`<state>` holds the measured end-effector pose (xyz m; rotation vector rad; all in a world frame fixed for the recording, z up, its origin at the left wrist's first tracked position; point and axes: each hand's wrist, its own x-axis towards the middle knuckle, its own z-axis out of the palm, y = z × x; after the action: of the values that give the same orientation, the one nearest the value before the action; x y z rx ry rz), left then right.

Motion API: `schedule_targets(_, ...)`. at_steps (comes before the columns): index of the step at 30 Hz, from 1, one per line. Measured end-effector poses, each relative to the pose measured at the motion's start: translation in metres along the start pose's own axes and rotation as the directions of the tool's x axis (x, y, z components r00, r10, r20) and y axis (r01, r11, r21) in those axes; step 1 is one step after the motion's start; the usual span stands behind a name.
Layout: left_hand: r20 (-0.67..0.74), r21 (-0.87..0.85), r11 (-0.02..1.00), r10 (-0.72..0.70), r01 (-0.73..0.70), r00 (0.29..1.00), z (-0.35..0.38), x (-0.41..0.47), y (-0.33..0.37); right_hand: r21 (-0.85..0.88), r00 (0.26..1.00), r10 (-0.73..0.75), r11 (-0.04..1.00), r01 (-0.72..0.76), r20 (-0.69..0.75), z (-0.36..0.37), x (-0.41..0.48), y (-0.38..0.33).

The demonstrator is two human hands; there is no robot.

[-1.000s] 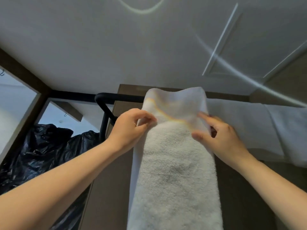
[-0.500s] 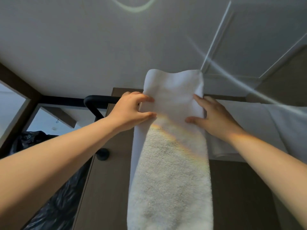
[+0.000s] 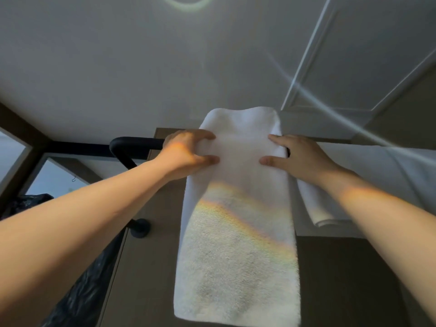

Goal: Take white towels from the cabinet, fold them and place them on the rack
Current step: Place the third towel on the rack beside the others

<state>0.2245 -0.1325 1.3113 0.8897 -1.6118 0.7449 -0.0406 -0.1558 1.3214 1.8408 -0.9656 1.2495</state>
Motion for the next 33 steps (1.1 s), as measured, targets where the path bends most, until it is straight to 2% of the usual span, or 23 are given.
schedule_targets(2, 0.000, 0.046, 0.999, 0.006, -0.006, 1.000, 0.002, 0.002, -0.003, -0.042, 0.999, 0.010, 0.999, -0.009, 0.033, 0.000, 0.002, 0.001)
schedule_targets(6, 0.072, 0.296, 0.955, -0.040, 0.017, 0.997, 0.006, 0.014, -0.004, -0.058, 0.993, 0.082, 0.995, -0.077, 0.079, -0.002, 0.006, -0.003)
schedule_targets(8, 0.099, 0.381, 0.924, -0.050, 0.008, 0.994, 0.007, 0.019, -0.005, -0.125, 0.988, 0.103, 0.988, -0.088, 0.119, -0.004, 0.011, -0.009)
schedule_targets(10, 0.101, 0.414, 0.910, -0.061, 0.014, 0.993, 0.009, 0.021, -0.006, -0.200, 0.982, 0.125, 0.975, -0.095, 0.142, -0.005, 0.014, -0.014)
schedule_targets(13, 0.059, 0.418, 0.906, -0.093, 0.060, 0.994, 0.015, 0.022, -0.004, -0.213, 0.984, 0.125, 0.972, -0.095, 0.129, -0.006, 0.013, -0.014)
schedule_targets(18, 0.045, 0.451, 0.886, -0.142, 0.107, 0.989, 0.017, 0.022, 0.001, -0.198, 0.999, -0.008, 0.980, 0.000, -0.042, 0.001, 0.002, -0.025)
schedule_targets(21, 0.057, 0.456, 0.882, -0.161, 0.117, 0.985, 0.017, 0.023, 0.003, -0.188, 0.998, -0.036, 0.981, 0.044, 0.047, 0.007, 0.002, -0.029)
schedule_targets(24, 0.027, 0.384, 0.917, -0.127, 0.107, 0.991, 0.016, 0.012, 0.004, -0.247, 0.998, -0.037, 0.968, 0.048, 0.049, 0.012, 0.007, -0.027)
schedule_targets(29, -0.180, 0.097, 0.986, -0.119, 0.138, 0.976, 0.015, -0.040, 0.010, -0.245, 0.996, -0.027, 0.968, 0.046, 0.081, 0.011, 0.018, -0.026)
schedule_targets(31, -0.146, -0.035, 0.977, -0.214, 0.211, 0.966, 0.014, -0.061, 0.013, -0.236, 0.995, -0.022, 0.971, 0.044, 0.097, 0.010, 0.018, -0.027)
schedule_targets(33, -0.018, -0.126, 0.934, -0.340, 0.335, 0.940, 0.016, -0.073, 0.015, -0.233, 0.995, -0.017, 0.972, 0.040, 0.099, 0.009, 0.018, -0.028)
